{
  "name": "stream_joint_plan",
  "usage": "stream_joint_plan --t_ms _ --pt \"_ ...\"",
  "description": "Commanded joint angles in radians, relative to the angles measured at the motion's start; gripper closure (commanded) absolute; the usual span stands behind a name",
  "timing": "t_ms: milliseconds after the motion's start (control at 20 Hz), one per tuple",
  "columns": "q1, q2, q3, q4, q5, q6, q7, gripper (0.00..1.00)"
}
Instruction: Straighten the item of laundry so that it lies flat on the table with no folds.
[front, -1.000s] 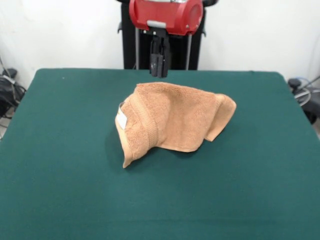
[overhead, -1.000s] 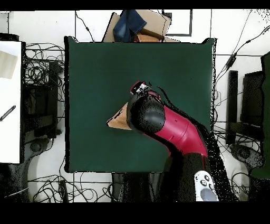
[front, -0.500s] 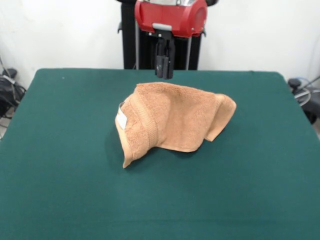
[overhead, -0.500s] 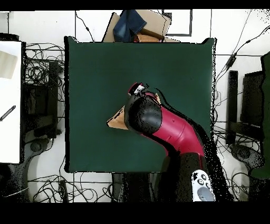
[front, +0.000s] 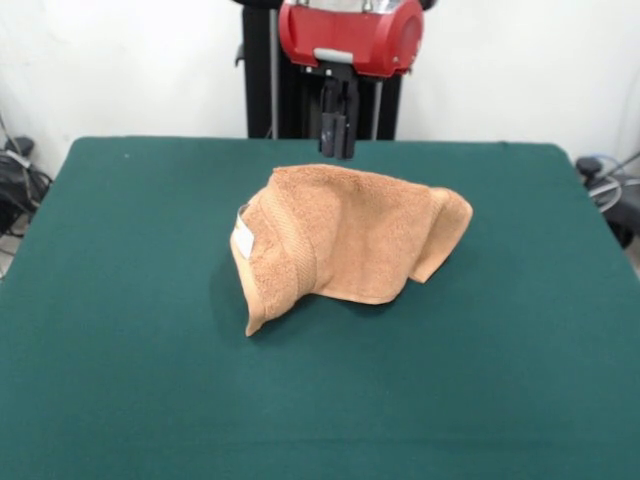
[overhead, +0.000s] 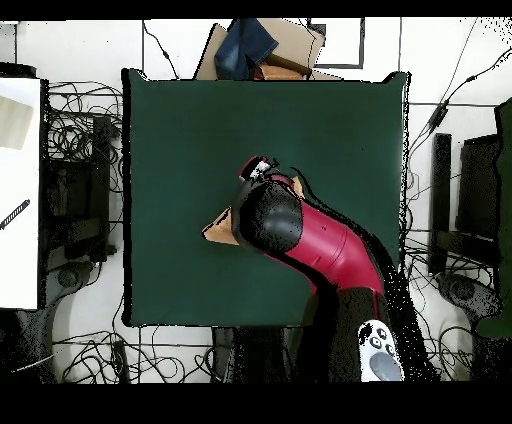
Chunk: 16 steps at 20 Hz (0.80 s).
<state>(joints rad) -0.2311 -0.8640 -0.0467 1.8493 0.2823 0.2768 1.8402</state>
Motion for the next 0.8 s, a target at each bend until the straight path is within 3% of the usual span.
stream_joint_plan --t_ms 50,800 --pt "0.016 0.082 0.063 0.055 -0.021 0.033 0.132 1.0" --pt "-0.044 0.129 0.133 0.053 -0.028 -0.013 0.103 1.0"
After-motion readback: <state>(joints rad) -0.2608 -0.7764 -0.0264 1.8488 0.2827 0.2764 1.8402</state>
